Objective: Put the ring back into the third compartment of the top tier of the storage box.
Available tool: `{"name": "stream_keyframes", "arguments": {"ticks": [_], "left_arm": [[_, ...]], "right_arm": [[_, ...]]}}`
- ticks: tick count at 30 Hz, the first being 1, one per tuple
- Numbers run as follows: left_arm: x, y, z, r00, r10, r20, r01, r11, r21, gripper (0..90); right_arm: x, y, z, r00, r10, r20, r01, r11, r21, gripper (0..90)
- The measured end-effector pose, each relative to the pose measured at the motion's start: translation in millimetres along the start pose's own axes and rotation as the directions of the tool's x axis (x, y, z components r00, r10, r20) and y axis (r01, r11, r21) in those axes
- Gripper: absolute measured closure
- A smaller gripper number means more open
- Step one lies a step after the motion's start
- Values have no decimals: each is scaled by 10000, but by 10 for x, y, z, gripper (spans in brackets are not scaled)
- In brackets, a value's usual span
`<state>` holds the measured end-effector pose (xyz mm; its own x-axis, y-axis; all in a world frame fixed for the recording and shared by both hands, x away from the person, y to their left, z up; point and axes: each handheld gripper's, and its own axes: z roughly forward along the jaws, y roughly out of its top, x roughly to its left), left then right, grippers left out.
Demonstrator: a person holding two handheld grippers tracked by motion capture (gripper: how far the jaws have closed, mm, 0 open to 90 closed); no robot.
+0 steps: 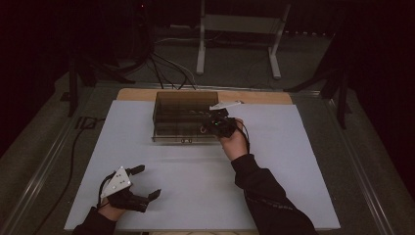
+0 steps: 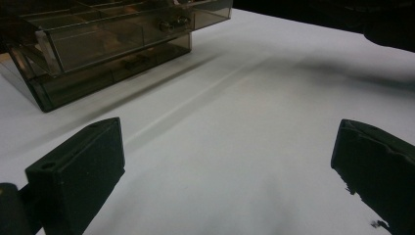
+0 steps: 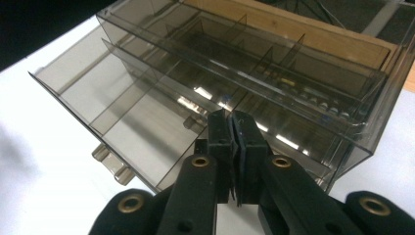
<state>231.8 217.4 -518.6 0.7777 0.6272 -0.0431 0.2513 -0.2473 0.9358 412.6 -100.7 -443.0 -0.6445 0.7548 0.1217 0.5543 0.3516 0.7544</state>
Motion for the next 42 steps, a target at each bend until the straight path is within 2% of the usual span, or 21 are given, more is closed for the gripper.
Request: {"name": "stream_keyframes", "arguments": {"ticks": [14, 16, 18, 21, 28, 32, 39, 42], "left_arm": [[-1, -4, 3, 10000, -15, -8, 15, 10000, -11, 5], [2, -5, 3, 10000, -16, -1, 16, 10000, 26, 5], [1, -1, 3, 10000, -57, 17, 58, 10000, -57, 5], [-3, -6, 8, 10000, 5, 3, -5, 10000, 63, 5], [0, -1, 8, 10000, 0, 8, 0, 10000, 13, 5], [-7, -1, 15, 10000, 41, 28, -41, 10000, 32, 6], [0, 1, 10, 10000, -9, 27, 9, 10000, 22, 5], [-4, 7, 11, 10000, -19, 48, 20, 10000, -34, 6]], "right_arm": [[-19, -35, 30, 9999, 73, -84, -70, 9996, 277, 870], [-22, -42, 24, 9999, 63, -116, -59, 9995, 315, 847], [-25, -47, 23, 9997, 90, -225, -83, 9995, 312, 759], [-13, -51, 2, 9997, 89, -244, -83, 9997, 228, 685], [32, -23, -60, 9997, -129, -210, 128, 9999, -45, 492], [53, -12, -101, 9997, -150, -181, 145, 9995, -281, 425], [62, 7, -142, 9994, -31, -336, 16, 9989, -460, 251], [82, 18, -153, 9994, -137, -318, 120, 9984, -545, 197]]}}
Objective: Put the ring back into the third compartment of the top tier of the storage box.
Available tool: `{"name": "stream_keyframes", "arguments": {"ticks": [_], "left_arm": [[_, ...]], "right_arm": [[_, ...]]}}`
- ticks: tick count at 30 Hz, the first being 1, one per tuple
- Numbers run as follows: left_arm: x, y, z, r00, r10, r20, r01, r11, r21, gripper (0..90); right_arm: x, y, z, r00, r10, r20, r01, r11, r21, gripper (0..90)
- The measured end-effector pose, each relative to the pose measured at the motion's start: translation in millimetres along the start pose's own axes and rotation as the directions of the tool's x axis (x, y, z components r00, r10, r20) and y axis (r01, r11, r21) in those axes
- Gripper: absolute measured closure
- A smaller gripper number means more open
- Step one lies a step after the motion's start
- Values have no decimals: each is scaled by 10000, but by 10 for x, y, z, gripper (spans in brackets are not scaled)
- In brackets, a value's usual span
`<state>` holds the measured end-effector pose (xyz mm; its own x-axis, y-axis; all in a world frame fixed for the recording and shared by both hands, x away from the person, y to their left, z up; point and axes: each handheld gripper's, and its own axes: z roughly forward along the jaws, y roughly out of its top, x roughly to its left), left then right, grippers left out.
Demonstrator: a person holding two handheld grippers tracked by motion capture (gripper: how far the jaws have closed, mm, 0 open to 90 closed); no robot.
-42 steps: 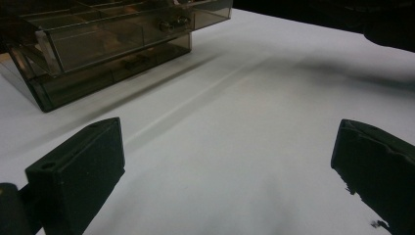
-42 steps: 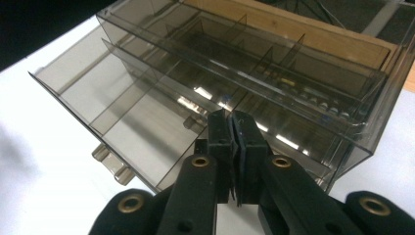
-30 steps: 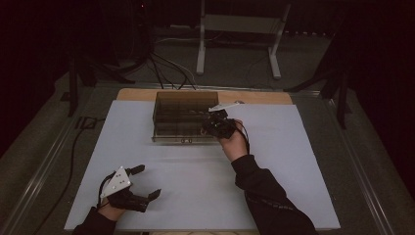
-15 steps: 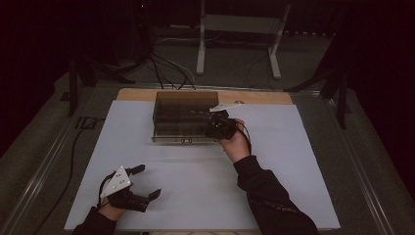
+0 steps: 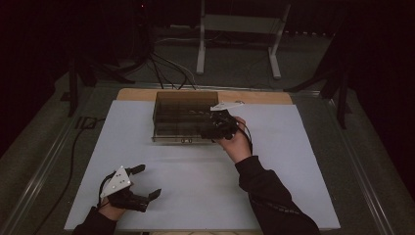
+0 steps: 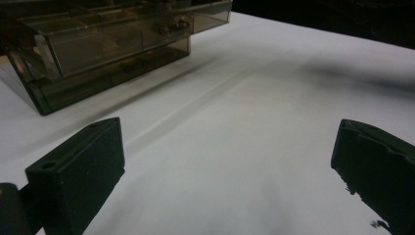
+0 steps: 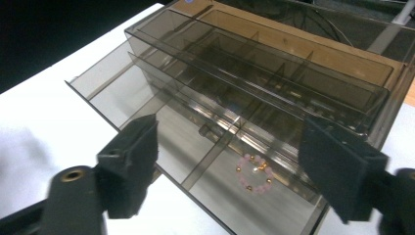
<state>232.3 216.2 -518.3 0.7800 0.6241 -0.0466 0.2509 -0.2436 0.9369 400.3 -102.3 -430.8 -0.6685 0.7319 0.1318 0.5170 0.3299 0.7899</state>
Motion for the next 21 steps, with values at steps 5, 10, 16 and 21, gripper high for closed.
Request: {"name": "stream_keyframes", "arguments": {"ticks": [5, 10, 16, 21], "left_arm": [[1, 1, 1, 10000, -22, 12, 22, 10000, -20, 5], [4, 1, 1, 10000, -10, 11, 10, 10000, -9, 5], [6, 0, 2, 10000, -9, 20, 9, 10000, -1, 5], [4, -1, 2, 10000, 13, 24, -13, 10000, 8, 5]], "right_arm": [[49, 25, -27, 10000, -63, -29, 62, 9998, -198, 134], [84, 58, -86, 9995, -185, -256, 173, 9988, -452, 68], [114, 79, -137, 9981, -345, -503, 318, 9981, -525, 1], [133, 85, -157, 9973, -429, -597, 399, 9979, -508, 0]]}}
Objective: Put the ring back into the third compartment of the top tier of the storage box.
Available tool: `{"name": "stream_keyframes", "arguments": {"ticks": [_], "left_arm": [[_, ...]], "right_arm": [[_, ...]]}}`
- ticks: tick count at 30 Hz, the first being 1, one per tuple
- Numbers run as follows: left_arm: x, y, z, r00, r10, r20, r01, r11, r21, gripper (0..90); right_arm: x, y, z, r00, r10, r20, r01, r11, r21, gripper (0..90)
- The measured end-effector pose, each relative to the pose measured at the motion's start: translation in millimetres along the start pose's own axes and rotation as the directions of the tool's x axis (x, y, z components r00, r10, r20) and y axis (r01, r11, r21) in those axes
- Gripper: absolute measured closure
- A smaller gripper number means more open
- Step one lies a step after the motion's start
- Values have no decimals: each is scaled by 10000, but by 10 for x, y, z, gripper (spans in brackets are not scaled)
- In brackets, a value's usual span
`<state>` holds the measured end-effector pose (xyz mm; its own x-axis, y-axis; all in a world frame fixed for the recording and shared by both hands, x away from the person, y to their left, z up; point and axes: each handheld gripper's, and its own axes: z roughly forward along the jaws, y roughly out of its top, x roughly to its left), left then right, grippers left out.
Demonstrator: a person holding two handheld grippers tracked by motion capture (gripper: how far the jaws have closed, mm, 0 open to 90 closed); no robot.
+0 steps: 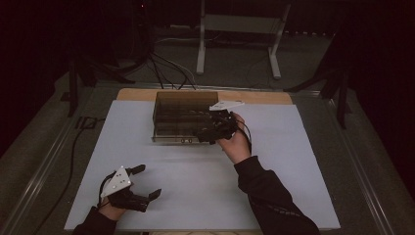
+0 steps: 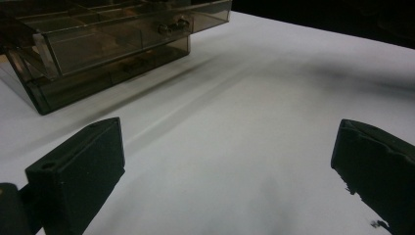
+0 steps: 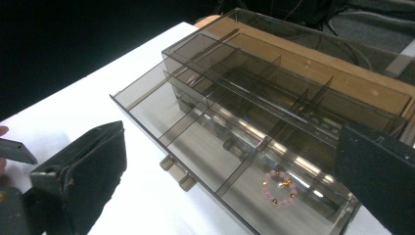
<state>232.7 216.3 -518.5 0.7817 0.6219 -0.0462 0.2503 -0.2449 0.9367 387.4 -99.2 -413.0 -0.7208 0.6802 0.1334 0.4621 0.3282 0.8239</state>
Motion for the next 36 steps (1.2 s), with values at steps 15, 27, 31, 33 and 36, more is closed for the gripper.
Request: {"name": "stream_keyframes", "arguments": {"ticks": [15, 27, 31, 33, 36], "left_arm": [[0, -8, 16, 10000, 42, -44, -41, 9999, 151, 5], [6, -9, 14, 10000, 23, -44, -22, 9999, 130, 5], [6, -10, 16, 10000, 15, -41, -14, 9999, 108, 5], [5, -8, 17, 10000, 25, -34, -24, 9999, 134, 5], [2, -5, 16, 10000, -1, -25, 1, 10000, 81, 5]], "right_arm": [[94, 6, -144, 9987, -399, -302, 389, 9987, -330, 0], [112, -100, -283, 9969, -592, -515, 563, 9968, -568, 0], [120, -182, -315, 9960, -684, -579, 650, 9962, -587, 0], [120, -227, -334, 9956, -658, -664, 618, 9962, -607, 0], [129, -294, -354, 9951, -746, -652, 708, 9958, -584, 0]]}}
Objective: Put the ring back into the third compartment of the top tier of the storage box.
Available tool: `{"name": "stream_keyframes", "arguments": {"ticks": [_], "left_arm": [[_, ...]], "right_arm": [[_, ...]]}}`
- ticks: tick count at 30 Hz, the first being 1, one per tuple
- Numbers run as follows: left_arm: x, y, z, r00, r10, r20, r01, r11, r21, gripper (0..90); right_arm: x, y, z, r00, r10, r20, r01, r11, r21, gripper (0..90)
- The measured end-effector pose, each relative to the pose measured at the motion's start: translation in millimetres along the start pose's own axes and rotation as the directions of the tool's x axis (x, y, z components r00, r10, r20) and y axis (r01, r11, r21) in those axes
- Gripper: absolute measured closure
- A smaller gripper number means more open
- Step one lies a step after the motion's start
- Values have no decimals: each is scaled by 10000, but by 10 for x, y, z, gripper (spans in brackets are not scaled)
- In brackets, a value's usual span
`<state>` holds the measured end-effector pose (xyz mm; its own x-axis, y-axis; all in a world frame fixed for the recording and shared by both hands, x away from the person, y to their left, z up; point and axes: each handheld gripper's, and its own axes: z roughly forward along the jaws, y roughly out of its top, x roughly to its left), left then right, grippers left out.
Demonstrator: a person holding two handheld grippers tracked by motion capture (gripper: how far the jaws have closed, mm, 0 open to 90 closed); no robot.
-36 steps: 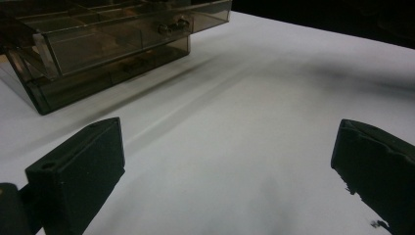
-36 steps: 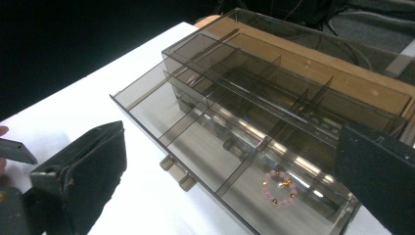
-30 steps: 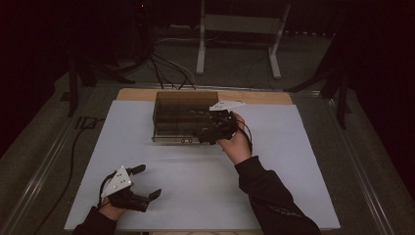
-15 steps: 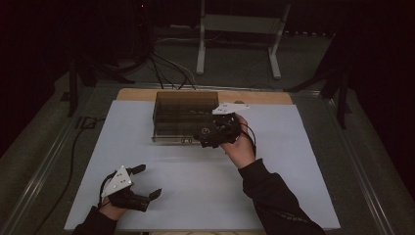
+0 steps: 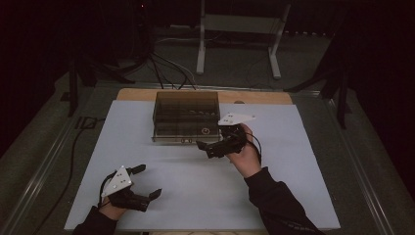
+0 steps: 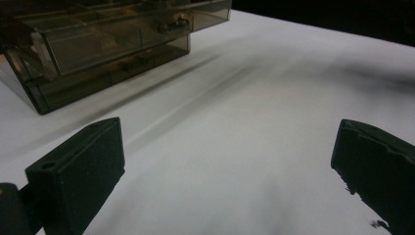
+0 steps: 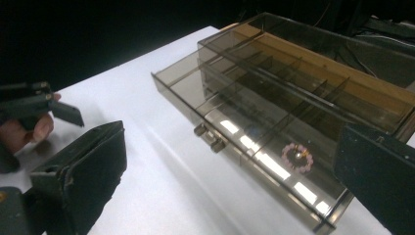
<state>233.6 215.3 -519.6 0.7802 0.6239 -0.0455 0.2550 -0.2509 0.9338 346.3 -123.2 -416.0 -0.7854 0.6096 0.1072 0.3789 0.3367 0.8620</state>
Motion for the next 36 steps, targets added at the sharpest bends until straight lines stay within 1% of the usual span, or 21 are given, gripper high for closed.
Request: {"name": "stream_keyframes", "arguments": {"ticks": [2, 4, 6, 9, 10, 12, 13, 14, 15, 18, 19, 20, 22, 24, 25, 29, 30, 31, 33, 35, 36], "left_arm": [[-1, -4, 2, 10000, 60, -19, -60, 9999, 88, 5], [-6, 6, -1, 10000, 67, -8, -67, 10000, -5, 5], [-12, 5, 4, 10000, 85, 17, -85, 10000, 28, 5], [-13, 0, 10, 9999, 132, 6, -132, 9998, 135, 5], [-7, 4, 5, 10000, 92, 17, -92, 10000, 25, 5], [-6, 3, 3, 10000, 36, -3, -36, 10000, 6, 5], [-3, -2, 2, 10000, 55, -18, -54, 10000, 74, 5], [-3, -2, 2, 10000, 55, -18, -54, 10000, 74, 5], [-5, 2, 1, 10000, 47, -14, -47, 10000, 17, 5], [-6, 3, 3, 10000, 46, -6, -46, 10000, 15, 5], [-5, -2, 8, 10000, 96, -15, -95, 9999, 119, 5], [-6, 2, 5, 10000, 94, -8, -94, 9999, 68, 5], [-5, 4, 5, 10000, 52, -4, -52, 10000, 20, 5], [-5, 2, 6, 10000, 66, -13, -66, 10000, 54, 5], [-4, -1, 8, 10000, 91, -20, -91, 9999, 128, 5], [-7, 3, 8, 10000, 58, 8, -58, 10000, 38, 5], [-5, -3, 11, 10000, 94, -10, -94, 9999, 137, 5], [-5, -3, 11, 10000, 94, -10, -94, 9999, 137, 5], [-7, 3, 11, 10000, 51, 27, -51, 10000, 51, 5], [-9, 2, 12, 10000, 60, 23, -60, 9999, 87, 5], [-12, -1, 15, 9999, 108, 9, -108, 9998, 155, 5]], "right_arm": [[4, -47, -12, 10000, 46, -60, -46, 10000, 20, 0], [12, -91, -21, 9999, 58, -133, -57, 10000, 77, 0], [16, -135, -33, 10000, 35, -90, -34, 9999, 99, 0], [7, -202, -59, 9996, 182, -232, -181, 9998, 24, 0], [6, -231, -68, 9997, 134, -189, -134, 9999, 13, 0], [5, -249, -73, 9998, 96, -193, -96, 10000, 4, 0], [1, -308, -88, 9997, 102, -221, -102, 9999, 13, 0], [1, -308, -88, 9997, 102, -221, -102, 9999, 13, 0], [-6, -359, -101, 9993, 142, -344, -142, 9999, -4, 0], [-9, -416, -117, 9995, 75, -320, -75, 10000, 1, 0], [-14, -460, -127, 9992, 144, -366, -141, 9999, 73, 0], [-15, -478, -131, 9992, 160, -380, -156, 9998, 107, 0], [-10, -526, -135, 9991, 148, -390, -141, 9997, 183, 0], [-7, -556, -141, 9993, 114, -361, -106, 9997, 221, 0], [-3, -603, -154, 9994, 74, -342, -67, 9997, 219, 0], [-6, -647, -169, 9996, 68, -292, -60, 9996, 269, 0], [-22, -720, -200, 9994, 246, -251, -240, 9994, 243, 0], [-23, -745, -208, 9993, 296, -234, -290, 9992, 260, 0], [-25, -799, -225, 9993, 290, -221, -282, 9990, 357, 0], [-27, -828, -235, 9992, 327, -226, -319, 9988, 360, 0], [-40, -889, -252, 9990, 403, -206, -394, 9983, 418, 0]]}}
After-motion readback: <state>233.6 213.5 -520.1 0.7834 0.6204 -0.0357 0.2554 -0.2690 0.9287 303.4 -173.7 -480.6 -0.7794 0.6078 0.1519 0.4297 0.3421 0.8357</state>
